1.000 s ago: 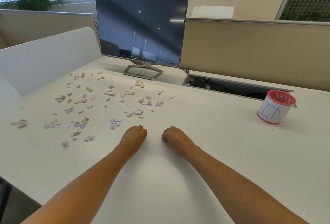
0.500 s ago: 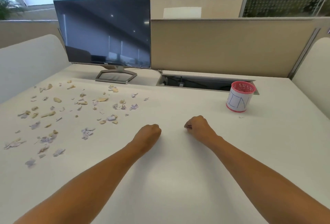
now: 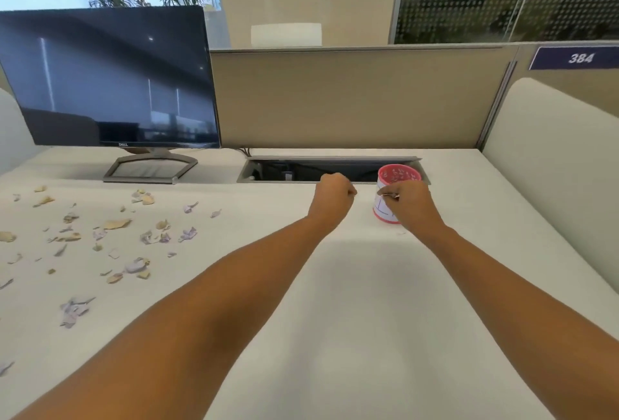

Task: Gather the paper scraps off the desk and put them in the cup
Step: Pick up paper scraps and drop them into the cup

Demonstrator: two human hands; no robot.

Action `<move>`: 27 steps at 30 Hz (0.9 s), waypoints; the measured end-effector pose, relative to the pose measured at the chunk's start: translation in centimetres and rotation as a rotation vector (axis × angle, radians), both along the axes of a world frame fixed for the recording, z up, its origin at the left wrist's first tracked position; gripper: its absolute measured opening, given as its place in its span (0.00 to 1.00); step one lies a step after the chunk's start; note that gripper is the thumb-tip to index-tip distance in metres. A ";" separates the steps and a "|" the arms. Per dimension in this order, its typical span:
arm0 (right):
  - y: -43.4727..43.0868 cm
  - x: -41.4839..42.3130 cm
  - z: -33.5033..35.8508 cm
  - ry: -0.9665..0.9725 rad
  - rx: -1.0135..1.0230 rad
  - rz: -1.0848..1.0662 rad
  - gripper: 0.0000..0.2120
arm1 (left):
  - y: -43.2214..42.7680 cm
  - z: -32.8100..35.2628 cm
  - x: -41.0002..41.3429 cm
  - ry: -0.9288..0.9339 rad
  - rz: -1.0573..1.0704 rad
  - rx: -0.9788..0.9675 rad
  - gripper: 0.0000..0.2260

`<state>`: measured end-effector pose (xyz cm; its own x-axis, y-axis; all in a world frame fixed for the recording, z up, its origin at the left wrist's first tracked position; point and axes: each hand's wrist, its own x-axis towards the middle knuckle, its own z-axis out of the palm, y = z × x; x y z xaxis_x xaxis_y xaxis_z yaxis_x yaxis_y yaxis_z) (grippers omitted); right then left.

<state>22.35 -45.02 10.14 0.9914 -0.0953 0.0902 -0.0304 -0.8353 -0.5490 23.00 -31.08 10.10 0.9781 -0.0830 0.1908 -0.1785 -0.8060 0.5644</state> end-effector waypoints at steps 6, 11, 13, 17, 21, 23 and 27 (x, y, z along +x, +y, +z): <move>-3.6 3.0 1.2 -0.250 0.094 -0.095 0.12 | -3.5 3.0 4.5 0.021 0.040 -0.260 0.08; -3.9 5.0 1.6 -0.201 0.093 -0.096 0.12 | -5.1 3.0 6.4 0.135 0.033 -0.398 0.08; -3.7 5.5 1.7 -0.155 0.085 -0.092 0.13 | -5.8 2.7 6.9 0.172 0.027 -0.411 0.09; -3.5 5.9 1.2 -0.049 -0.012 -0.067 0.19 | -6.8 2.4 7.1 0.189 -0.005 -0.394 0.11; -3.7 6.1 0.6 -0.092 0.007 -0.077 0.17 | -6.9 2.1 7.2 0.168 -0.009 -0.397 0.12; -3.6 6.0 0.5 -0.142 0.088 -0.103 0.15 | -6.5 1.9 7.1 0.148 0.005 -0.415 0.12; -2.7 5.1 0.3 -0.266 0.164 -0.107 0.12 | -4.7 1.1 6.3 0.113 0.041 -0.443 0.11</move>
